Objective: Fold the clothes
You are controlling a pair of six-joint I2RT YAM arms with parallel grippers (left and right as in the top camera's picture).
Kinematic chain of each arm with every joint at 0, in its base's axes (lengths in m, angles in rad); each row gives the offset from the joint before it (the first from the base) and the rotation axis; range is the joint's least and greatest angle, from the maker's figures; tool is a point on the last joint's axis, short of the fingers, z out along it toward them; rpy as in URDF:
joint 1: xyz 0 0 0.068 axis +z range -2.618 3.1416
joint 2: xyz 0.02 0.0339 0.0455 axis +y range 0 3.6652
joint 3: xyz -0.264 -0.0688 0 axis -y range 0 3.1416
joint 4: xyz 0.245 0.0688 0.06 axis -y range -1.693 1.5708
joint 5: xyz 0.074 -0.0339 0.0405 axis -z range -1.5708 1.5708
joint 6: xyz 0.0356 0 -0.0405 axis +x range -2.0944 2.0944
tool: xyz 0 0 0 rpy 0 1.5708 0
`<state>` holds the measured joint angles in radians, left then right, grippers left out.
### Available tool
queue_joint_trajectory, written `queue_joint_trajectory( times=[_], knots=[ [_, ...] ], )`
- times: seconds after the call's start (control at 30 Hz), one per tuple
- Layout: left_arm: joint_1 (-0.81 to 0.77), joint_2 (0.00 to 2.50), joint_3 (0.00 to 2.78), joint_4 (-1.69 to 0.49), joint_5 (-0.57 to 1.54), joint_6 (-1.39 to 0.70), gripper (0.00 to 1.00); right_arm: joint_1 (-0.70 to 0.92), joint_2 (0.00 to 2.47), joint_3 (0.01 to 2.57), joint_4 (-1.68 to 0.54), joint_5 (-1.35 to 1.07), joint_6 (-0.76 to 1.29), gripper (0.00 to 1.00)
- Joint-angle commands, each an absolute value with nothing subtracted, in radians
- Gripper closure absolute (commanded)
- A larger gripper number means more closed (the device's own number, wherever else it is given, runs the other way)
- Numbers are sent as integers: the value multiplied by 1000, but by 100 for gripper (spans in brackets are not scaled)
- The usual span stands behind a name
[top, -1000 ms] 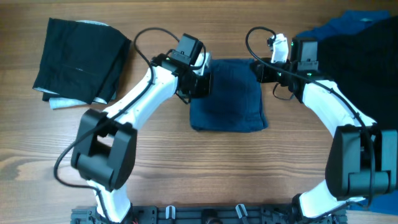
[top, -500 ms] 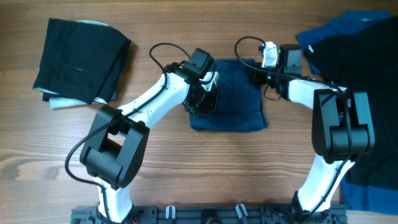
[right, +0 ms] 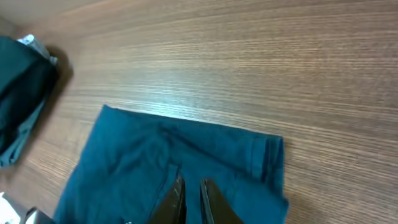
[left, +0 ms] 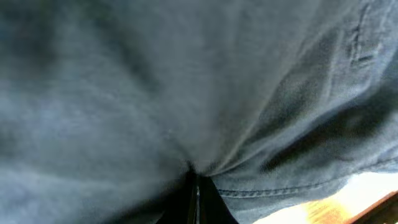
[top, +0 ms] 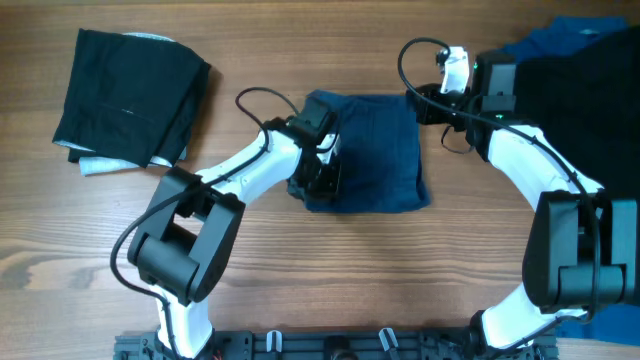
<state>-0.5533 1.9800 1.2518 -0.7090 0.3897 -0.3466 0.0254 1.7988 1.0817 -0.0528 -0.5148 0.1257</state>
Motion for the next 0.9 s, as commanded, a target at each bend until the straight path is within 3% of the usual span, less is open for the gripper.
queue_joint_trajectory(
  times=[0.0,0.17,0.23,0.33,0.5,0.87],
  knots=[
    [-553,1986,1205,-706,358,-382,96,11,1798,1088,-66,-477,99,88],
    [-554,1891,1278,-744,359,-383,96,-83,1760,1088,-89,-477,160,82],
    [-557,1834,1307,-748,358,-382,96,-136,1745,1088,-116,-472,160,69],
    [-559,1769,1321,-761,358,-382,96,-233,1736,1087,-181,-463,157,60],
    [-570,1784,1304,-829,339,-384,96,-373,1737,1087,-257,-433,160,1],
    [-599,1898,1195,-790,235,-481,96,-396,1737,1087,-258,-433,160,0]
  ],
)
